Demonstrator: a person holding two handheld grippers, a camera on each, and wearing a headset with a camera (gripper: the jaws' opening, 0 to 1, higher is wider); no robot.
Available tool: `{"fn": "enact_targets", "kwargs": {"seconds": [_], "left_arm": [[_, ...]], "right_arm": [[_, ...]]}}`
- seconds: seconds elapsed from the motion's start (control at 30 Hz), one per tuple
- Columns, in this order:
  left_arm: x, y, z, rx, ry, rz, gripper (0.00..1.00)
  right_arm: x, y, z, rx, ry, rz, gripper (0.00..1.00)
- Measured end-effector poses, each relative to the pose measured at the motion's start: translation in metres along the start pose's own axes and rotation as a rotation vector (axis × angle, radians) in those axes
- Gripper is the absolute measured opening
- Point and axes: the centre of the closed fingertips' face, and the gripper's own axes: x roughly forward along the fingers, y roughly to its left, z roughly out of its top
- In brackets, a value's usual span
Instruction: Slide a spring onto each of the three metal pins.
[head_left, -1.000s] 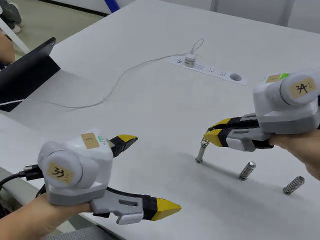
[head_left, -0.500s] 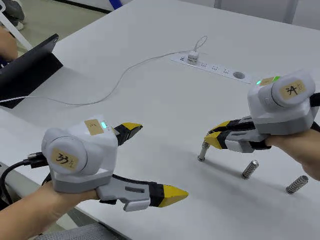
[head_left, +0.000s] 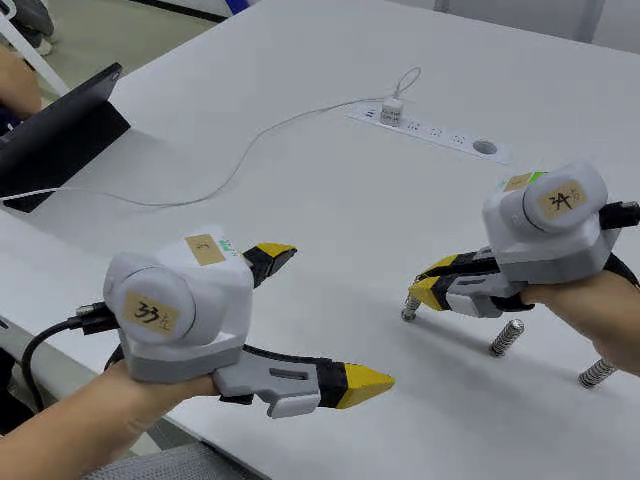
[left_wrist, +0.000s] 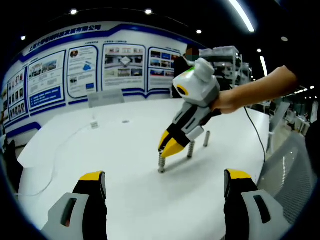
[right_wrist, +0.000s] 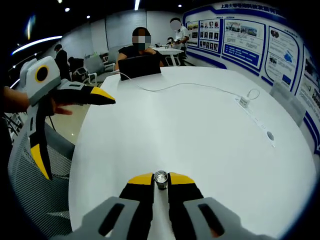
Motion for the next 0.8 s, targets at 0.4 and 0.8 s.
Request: {"fn": "enact_targets", "kwargs": {"seconds": [0.4,0.8], "left_arm": [[0.0,0.0,-0.011,-0.036,0.018,0.006,0.99],[0.002,-0.004,-0.013,-0.048,0.026,-0.011,0.99]], "right_arm": [[0.006,0.004,-0.009,-0.012,0.027,0.004,0.11],[0.011,0.002,-0.015,-0.011,0.029,0.01,0.11]]}}
